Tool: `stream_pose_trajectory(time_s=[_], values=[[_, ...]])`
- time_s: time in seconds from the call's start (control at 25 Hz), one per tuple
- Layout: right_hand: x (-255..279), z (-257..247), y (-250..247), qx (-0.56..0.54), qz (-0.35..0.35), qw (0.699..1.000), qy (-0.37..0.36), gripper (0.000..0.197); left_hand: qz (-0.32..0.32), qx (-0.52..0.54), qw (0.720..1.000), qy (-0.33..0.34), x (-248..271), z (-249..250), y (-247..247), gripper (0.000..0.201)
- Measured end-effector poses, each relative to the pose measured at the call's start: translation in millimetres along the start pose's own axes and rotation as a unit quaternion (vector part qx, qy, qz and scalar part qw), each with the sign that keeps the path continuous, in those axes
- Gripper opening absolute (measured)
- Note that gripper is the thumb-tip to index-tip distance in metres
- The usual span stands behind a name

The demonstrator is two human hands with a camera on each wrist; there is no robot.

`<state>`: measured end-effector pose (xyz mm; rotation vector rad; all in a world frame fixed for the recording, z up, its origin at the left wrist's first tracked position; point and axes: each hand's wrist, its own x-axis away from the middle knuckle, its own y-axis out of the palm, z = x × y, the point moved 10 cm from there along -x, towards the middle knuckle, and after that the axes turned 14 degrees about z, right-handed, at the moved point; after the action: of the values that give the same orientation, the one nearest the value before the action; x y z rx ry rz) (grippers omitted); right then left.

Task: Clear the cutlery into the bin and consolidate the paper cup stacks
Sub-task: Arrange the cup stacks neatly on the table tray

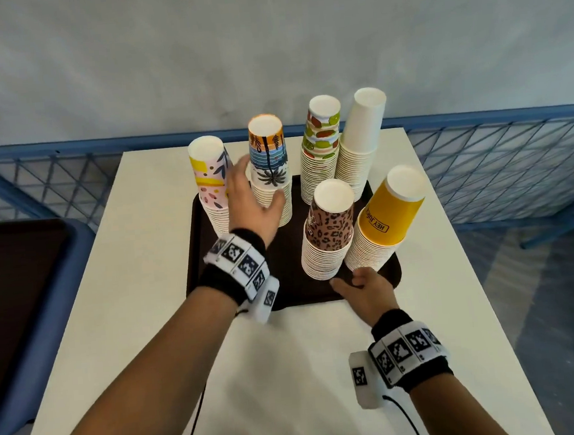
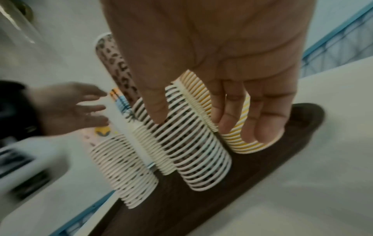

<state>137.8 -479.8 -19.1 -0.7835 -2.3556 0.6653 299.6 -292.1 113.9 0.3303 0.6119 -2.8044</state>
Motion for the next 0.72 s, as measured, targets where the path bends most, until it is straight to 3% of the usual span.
stream_pose_trajectory(time_s=[0.16,0.32,0.4,0.56,0.72], values=[[-0.4,-40.5,23.8,-0.078,0.008,0.994,-0.077,0.084,0.015,-0.061,0.998,0.02,-40.1,26.0,13.8,0.095],[-12.0,-47.5,33.4,-0.132,0.044,0.988,-0.066,0.095,-0.013,-0.018,0.997,-0.07,-64.2,-0.7,45.5,0.116],[-16.8,-49.9,33.6,-0.141,0.06,0.986,-0.072,0.101,-0.026,-0.015,0.995,-0.096,-66.0,-10.3,54.9,0.109],[-26.3,-51.4,33.2,-0.138,0.06,0.987,-0.061,0.097,-0.045,-0.026,0.996,-0.068,-55.0,-7.2,52.5,0.078],[-27.7,-52.0,27.2,-0.127,0.074,0.987,-0.073,0.088,-0.06,-0.018,0.997,-0.049,-19.5,-1.9,30.7,0.077]])
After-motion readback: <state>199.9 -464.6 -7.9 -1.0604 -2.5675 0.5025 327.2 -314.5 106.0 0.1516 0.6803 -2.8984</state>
